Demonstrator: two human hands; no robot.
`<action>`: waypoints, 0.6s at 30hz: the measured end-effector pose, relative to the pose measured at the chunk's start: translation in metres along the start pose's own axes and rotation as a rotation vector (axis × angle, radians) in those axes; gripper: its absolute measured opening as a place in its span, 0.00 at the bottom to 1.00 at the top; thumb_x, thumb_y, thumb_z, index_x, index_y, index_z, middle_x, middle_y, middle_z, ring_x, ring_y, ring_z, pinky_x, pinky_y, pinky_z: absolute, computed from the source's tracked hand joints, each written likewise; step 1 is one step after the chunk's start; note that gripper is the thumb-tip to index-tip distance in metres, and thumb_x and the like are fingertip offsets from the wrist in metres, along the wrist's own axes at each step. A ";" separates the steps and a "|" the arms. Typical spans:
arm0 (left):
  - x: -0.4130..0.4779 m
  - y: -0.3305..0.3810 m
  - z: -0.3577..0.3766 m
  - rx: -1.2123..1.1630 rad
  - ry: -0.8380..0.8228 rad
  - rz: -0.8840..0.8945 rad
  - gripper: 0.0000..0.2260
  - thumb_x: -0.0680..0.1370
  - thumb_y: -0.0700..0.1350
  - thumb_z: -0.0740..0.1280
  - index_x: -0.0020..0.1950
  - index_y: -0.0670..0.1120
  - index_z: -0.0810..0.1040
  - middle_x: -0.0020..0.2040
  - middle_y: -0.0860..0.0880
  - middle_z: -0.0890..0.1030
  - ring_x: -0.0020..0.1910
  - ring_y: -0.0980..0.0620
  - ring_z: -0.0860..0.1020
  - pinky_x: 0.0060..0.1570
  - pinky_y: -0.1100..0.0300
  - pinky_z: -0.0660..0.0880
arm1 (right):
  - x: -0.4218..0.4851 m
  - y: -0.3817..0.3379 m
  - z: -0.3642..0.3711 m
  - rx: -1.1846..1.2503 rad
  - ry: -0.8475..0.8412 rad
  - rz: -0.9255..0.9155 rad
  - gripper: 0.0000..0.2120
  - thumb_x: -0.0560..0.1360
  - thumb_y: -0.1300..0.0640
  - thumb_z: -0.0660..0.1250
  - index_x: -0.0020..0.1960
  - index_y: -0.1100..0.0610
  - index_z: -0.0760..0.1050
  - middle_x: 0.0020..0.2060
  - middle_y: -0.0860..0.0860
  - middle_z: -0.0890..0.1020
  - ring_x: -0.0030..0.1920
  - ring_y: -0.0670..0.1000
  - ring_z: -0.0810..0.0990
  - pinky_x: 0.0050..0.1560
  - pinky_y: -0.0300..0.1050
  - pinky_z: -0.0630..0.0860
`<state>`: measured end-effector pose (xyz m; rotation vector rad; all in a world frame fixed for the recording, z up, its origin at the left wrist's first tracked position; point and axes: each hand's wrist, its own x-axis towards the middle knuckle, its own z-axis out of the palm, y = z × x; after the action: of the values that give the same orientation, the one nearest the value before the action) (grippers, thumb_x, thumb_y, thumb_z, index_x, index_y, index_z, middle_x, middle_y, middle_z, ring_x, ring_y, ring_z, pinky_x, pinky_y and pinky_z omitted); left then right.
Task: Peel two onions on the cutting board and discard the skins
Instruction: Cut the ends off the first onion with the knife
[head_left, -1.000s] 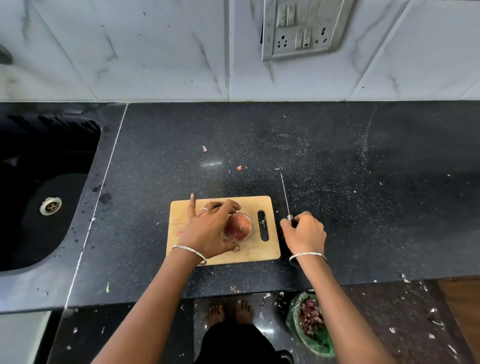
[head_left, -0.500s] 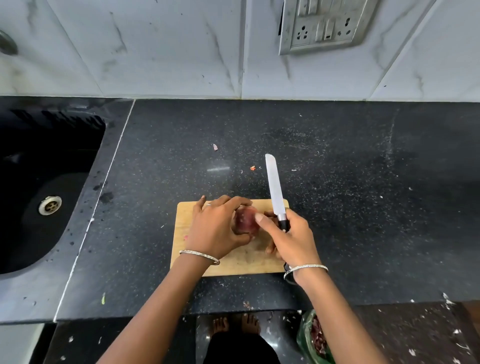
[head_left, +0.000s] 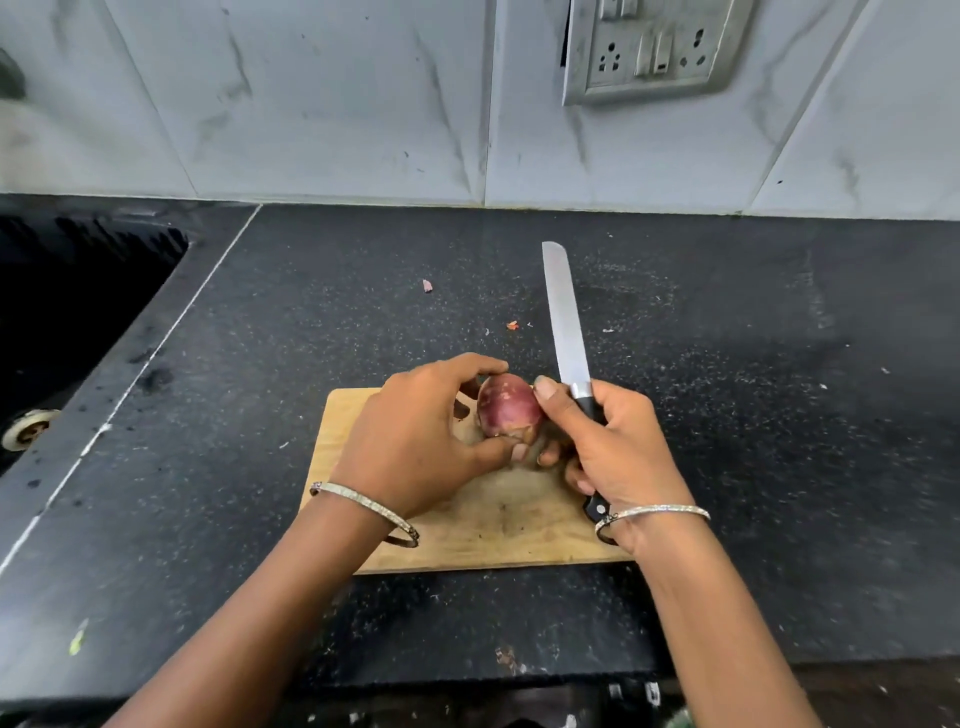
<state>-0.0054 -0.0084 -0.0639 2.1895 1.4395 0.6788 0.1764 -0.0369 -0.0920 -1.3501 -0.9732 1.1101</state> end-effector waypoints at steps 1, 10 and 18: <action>-0.001 0.001 0.001 0.026 0.015 0.009 0.28 0.68 0.59 0.79 0.66 0.62 0.77 0.54 0.64 0.82 0.51 0.61 0.81 0.55 0.56 0.77 | -0.001 0.002 0.000 0.001 0.005 -0.023 0.17 0.79 0.53 0.71 0.47 0.69 0.76 0.32 0.65 0.79 0.24 0.49 0.75 0.18 0.37 0.60; -0.018 0.002 -0.006 0.026 0.032 -0.031 0.31 0.65 0.64 0.79 0.65 0.60 0.75 0.58 0.61 0.81 0.57 0.57 0.80 0.59 0.51 0.77 | -0.002 0.010 0.002 -0.055 0.066 -0.100 0.19 0.78 0.49 0.72 0.46 0.66 0.76 0.34 0.69 0.80 0.26 0.55 0.75 0.20 0.39 0.62; -0.062 -0.028 -0.003 0.027 0.156 -0.121 0.35 0.63 0.57 0.84 0.66 0.59 0.74 0.58 0.54 0.80 0.58 0.51 0.78 0.62 0.53 0.75 | -0.015 0.008 0.004 -0.162 0.161 -0.191 0.16 0.80 0.49 0.69 0.43 0.61 0.74 0.27 0.56 0.78 0.20 0.46 0.75 0.19 0.37 0.63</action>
<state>-0.0485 -0.0550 -0.0886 2.0885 1.6527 0.8063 0.1686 -0.0511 -0.0991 -1.4197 -1.0655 0.7802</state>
